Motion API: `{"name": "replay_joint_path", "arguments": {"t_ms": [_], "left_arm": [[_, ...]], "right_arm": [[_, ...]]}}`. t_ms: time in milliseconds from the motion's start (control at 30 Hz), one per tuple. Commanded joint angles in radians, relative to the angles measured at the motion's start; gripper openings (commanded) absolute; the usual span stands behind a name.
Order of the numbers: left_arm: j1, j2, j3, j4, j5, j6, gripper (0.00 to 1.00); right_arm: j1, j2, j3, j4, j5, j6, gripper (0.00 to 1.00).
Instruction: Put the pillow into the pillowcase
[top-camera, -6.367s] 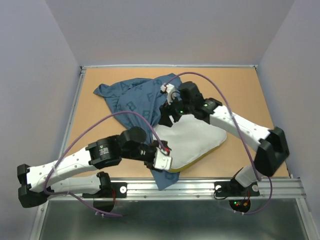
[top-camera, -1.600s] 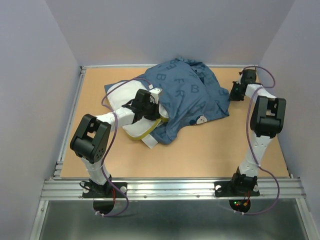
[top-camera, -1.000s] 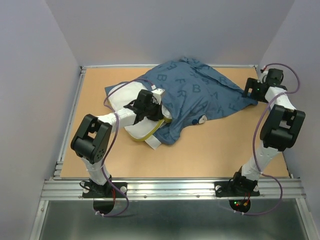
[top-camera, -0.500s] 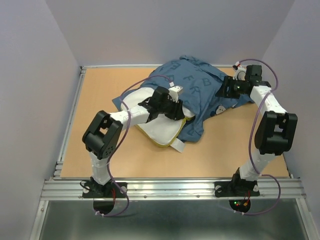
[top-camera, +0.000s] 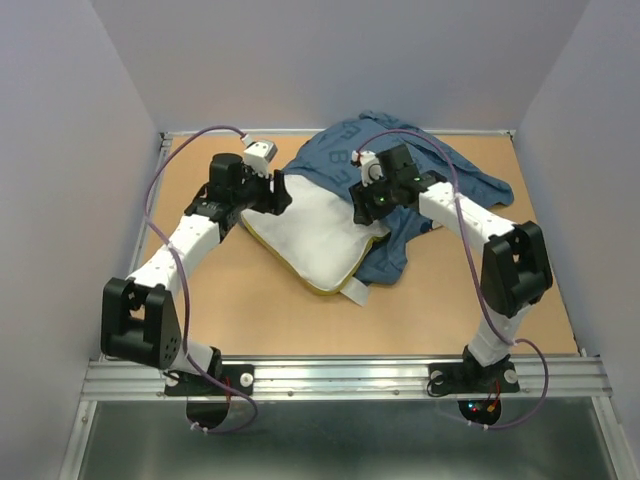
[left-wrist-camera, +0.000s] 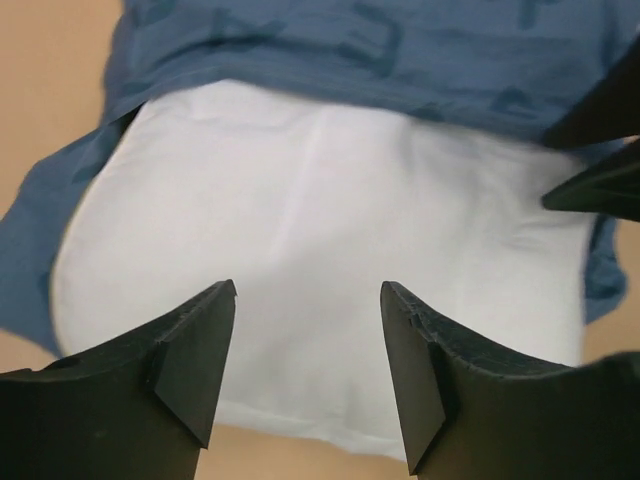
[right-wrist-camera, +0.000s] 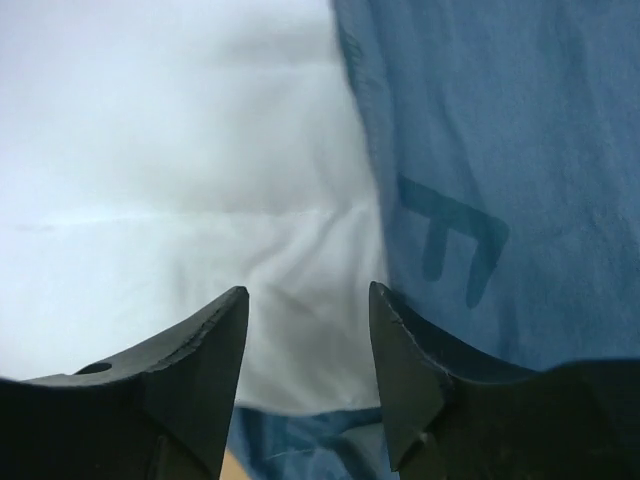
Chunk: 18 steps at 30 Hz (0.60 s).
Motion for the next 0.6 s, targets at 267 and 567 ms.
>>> {"name": "replay_joint_path", "arguments": {"t_ms": [267, 567], "left_arm": [[0.119, 0.121, 0.076, -0.109, 0.018, 0.328, 0.69], [-0.021, -0.225, -0.203, -0.077, 0.246, 0.690, 0.97]], "right_arm": [[0.042, 0.117, 0.091, -0.004, 0.376, -0.023, 0.20], [0.044, -0.074, 0.019, -0.082, 0.324, 0.016, 0.63]]}}
